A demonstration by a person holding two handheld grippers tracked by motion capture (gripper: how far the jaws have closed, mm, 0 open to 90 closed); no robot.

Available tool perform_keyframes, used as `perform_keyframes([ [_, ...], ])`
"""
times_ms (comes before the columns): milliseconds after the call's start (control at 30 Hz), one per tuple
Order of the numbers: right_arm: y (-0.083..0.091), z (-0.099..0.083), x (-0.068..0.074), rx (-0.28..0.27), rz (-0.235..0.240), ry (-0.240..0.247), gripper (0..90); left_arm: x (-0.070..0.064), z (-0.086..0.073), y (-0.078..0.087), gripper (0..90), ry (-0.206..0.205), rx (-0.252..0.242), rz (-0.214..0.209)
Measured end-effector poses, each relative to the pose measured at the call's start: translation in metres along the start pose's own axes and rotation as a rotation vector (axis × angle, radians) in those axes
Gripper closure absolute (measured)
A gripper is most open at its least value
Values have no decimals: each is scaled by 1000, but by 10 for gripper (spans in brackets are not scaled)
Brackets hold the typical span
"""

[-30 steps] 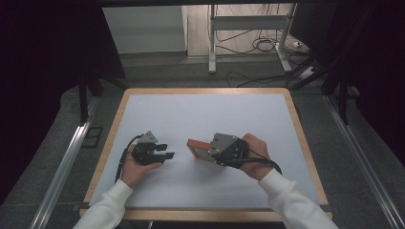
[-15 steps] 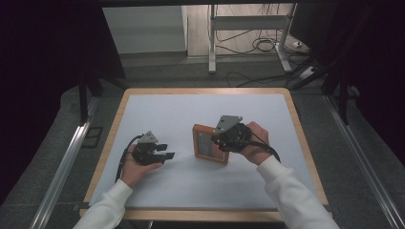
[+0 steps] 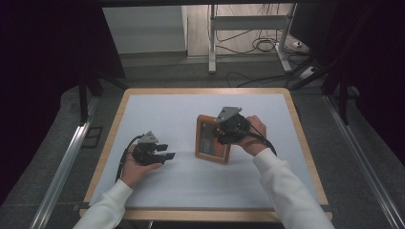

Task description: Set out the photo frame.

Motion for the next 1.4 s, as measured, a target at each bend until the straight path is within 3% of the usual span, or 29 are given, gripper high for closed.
perform_keyframes([
  [300,-17,-4,-16,-23,19,-100,302,1,-1,0,470,-8,6,-2],
  [500,-18,-4,-18,-33,-31,-129,217,0,-1,0,470,-12,6,-3],
  [633,-12,-8,-19,-42,-33,-162,204,0,-1,-1,469,-18,11,-8],
  [1033,20,-17,-19,-140,-42,-221,204,0,-1,0,466,-19,10,-6],
  [1233,49,-37,-7,-238,-53,-282,249,-3,2,3,463,-19,-11,-6],
  [1400,58,-61,13,-254,-13,-298,352,-5,2,2,421,-27,-11,4],
])
Point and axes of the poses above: each handheld gripper's, and its own axes: y roughly backward along the jaws, z roughly out of its top, x roughly to its left, the point moved 8 cm from there along -y, roughly forward along the jaws, and after that the axes turned 1 degree about z, right-handed, at the moved point
